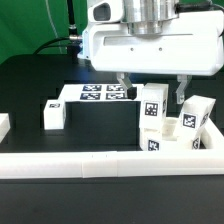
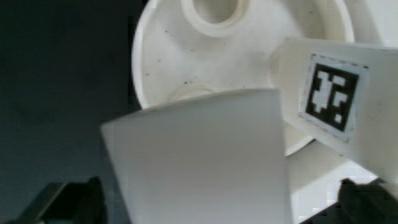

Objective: Assemble stool

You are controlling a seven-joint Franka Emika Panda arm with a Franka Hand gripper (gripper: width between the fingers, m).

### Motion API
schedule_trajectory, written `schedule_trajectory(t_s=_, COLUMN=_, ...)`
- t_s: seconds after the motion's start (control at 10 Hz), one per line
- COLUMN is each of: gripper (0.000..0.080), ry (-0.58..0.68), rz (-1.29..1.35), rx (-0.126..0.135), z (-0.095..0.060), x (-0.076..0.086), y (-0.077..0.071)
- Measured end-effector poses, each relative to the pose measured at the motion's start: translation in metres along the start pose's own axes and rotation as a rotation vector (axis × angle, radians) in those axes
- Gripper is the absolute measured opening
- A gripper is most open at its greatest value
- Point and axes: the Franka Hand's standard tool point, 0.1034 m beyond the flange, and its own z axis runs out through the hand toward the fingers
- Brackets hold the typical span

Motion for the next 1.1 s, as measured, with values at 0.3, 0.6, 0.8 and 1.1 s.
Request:
schedule_trajectory(t_s=0.3, gripper=0.0385, ry=-0.001, rz=0.011, rx=0.001, z=0.0004, x=-0.0005, y=-0.0003)
schedule_trajectory(t_s=0.6, gripper=0.034, ry=-0.004, rz=0.074, rx=0.005, z=0.0005, x=-0.0012, y=-0.0012)
schedule_trajectory(t_s=0.8, gripper=0.034, ry=-0.014, rz=0.253, rx=0.017, z=0.0014, x=-0.0023, y=-0.0019)
schedule_trajectory(t_s=1.1, gripper=0.034, ry=-0.032, rz=0.593, rx=0.079, z=0.003, x=-0.0023, y=-0.0024)
